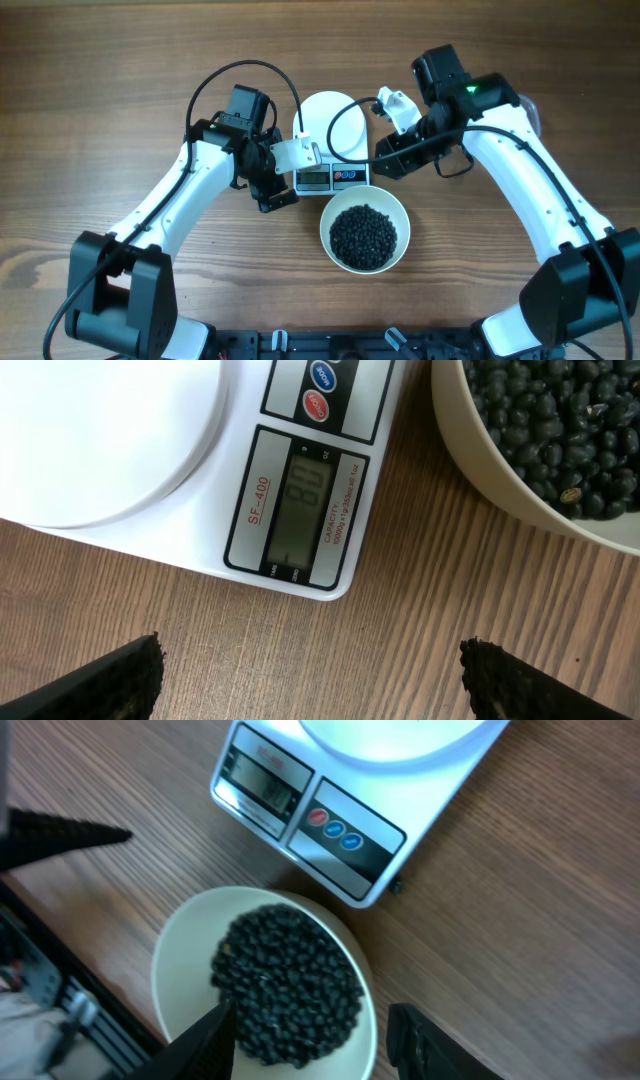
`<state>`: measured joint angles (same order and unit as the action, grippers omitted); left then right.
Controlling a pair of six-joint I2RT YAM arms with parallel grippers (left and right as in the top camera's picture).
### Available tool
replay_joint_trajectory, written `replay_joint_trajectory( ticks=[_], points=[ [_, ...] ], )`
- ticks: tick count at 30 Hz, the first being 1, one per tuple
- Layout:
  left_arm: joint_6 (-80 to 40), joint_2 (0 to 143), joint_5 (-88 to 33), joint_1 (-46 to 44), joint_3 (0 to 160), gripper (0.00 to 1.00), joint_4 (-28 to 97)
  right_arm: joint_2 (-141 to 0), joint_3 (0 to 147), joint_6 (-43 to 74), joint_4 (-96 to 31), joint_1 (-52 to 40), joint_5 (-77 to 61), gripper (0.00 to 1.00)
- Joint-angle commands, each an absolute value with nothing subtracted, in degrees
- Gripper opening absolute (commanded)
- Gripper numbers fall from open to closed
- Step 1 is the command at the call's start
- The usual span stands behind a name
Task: Scoop item into bowl and weigh 150g on scale
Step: 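Move the right gripper to the white bowl and grip its rim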
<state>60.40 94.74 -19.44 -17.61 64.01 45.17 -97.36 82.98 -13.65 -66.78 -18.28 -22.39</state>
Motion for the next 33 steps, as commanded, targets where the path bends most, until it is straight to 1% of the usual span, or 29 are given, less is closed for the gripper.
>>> replay_joint_trajectory(
  ticks=[1,5,11,16,21,25,33],
  points=[
    [61.30,95.42,-20.53,-17.78,63.79,1.00,45.21,-98.04,82.56,-18.22,-66.61,-18.22,-19.64,0.51],
    [61.30,95.42,-20.53,-17.78,63.79,1.00,45.19,-98.04,79.46,-17.98,-66.24,-18.22,-19.92,0.52],
    [61.30,95.42,-20.53,-17.78,63.79,1.00,45.19,-98.04,73.03,-17.02,-58.78,-18.22,-22.83,0.53],
    [61.30,95.42,-20.53,-17.78,63.79,1.00,45.19,-98.04,69.34,-15.75,-55.27,-18.22,-23.40,0.53],
    [61.30,95.42,-20.53,-17.78,63.79,1.00,45.21,-98.04,65.43,-9.65,-48.69,-18.22,-24.99,0.51],
    [61.30,95.42,-20.53,-17.78,63.79,1.00,45.21,-98.04,63.26,-8.43,-48.14,-18.22,-25.23,0.49],
    [61.30,95.42,-20.53,-17.78,63.79,1.00,45.19,-98.04,61.95,-8.43,-46.68,-18.20,-25.12,0.48]
  ],
)
